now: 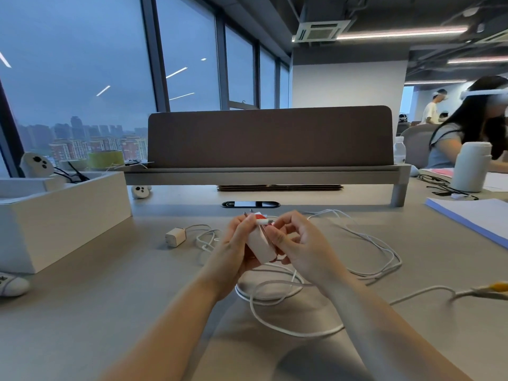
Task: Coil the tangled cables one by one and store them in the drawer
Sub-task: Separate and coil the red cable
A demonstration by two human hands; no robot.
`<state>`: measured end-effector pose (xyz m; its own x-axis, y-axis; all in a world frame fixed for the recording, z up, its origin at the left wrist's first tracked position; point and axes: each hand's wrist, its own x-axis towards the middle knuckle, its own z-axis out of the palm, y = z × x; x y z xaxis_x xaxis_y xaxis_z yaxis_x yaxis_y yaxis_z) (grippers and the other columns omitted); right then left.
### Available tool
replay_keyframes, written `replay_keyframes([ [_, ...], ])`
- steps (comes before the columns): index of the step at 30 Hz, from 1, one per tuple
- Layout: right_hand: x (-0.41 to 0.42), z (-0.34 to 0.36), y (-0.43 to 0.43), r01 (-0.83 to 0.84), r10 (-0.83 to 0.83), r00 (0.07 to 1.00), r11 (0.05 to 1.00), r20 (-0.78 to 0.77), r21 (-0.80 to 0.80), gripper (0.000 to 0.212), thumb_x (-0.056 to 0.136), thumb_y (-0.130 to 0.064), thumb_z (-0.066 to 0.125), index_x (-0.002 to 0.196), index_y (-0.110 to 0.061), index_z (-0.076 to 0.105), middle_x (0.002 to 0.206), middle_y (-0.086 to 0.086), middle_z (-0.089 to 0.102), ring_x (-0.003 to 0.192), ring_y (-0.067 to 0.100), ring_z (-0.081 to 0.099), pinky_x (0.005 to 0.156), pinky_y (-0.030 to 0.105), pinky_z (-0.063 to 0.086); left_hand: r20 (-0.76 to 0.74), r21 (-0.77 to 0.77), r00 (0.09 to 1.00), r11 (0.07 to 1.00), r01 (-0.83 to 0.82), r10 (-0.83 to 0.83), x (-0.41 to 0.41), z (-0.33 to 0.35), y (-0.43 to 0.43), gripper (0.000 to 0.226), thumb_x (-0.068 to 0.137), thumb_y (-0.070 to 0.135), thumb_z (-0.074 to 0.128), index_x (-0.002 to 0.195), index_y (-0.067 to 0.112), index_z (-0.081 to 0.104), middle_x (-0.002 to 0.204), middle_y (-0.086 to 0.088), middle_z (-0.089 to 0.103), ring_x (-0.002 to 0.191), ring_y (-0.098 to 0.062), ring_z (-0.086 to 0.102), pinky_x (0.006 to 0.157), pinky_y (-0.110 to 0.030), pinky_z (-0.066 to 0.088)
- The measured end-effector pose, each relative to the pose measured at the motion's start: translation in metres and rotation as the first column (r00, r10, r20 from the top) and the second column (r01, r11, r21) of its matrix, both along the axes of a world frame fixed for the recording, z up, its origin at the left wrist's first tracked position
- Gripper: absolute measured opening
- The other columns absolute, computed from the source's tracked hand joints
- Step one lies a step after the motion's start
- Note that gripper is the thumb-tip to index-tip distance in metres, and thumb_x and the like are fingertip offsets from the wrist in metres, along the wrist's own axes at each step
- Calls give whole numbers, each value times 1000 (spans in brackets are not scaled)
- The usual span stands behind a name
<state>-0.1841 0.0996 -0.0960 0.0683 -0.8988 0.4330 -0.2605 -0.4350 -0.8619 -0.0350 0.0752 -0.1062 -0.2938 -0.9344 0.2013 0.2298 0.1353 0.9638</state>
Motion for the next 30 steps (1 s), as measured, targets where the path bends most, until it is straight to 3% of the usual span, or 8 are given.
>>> replay_keyframes([
  [4,-2,-9,-7,15,-16,1000,1000,12,5,19,83,-22,72,99,-20,61,89,5,61,80,20,62,65,24,57,-51,98,999,995,7,-2,0,2,0,38,96,45,42,116,15,55,108,-22,65,93,-28,66,85,-45,56],
  [8,-3,-11,-8,36,-37,999,997,26,67,40,78,-35,75,111,-23,57,103,-3,61,93,16,63,74,25,57,-134,123,991,992,15,2,1,3,-1,33,98,41,39,104,17,60,87,-13,73,85,-25,69,79,-44,58],
  [15,-6,-8,-5,-37,37,999,997,0,66,21,85,-19,70,104,-16,64,93,-2,68,79,5,65,67,13,50,-122,260,991,966,-17,50,4,3,-2,39,93,51,46,107,16,57,93,-19,69,86,-31,70,69,-45,60],
  [18,-5,-10,-6,-27,27,1000,997,7,71,14,87,-14,66,100,-16,62,89,-1,67,78,8,65,68,15,52,-64,282,998,959,-2,21,6,3,-3,42,93,54,43,105,17,56,92,-16,69,89,-29,69,74,-45,59],
  [22,-2,-13,-9,-4,2,1000,998,24,62,15,86,-19,68,101,-19,63,92,1,67,85,17,65,76,24,56,-72,285,997,958,-3,25,7,5,-5,42,94,54,41,105,15,55,94,-17,69,91,-29,67,86,-46,54],
  [27,-2,-11,-8,-13,0,990,996,141,94,34,80,-39,71,109,-22,64,97,0,68,87,10,64,66,14,51,-145,307,989,951,14,32,5,6,-3,39,92,50,46,107,14,54,98,-21,65,86,-31,69,77,-45,59],
  [30,1,-12,-8,8,-8,1000,996,3,88,57,71,-52,72,119,-25,57,108,-7,62,97,7,60,67,13,51,-67,293,998,956,24,-4,2,3,-3,43,95,51,41,110,13,56,103,-22,67,90,-31,70,78,-45,59],
])
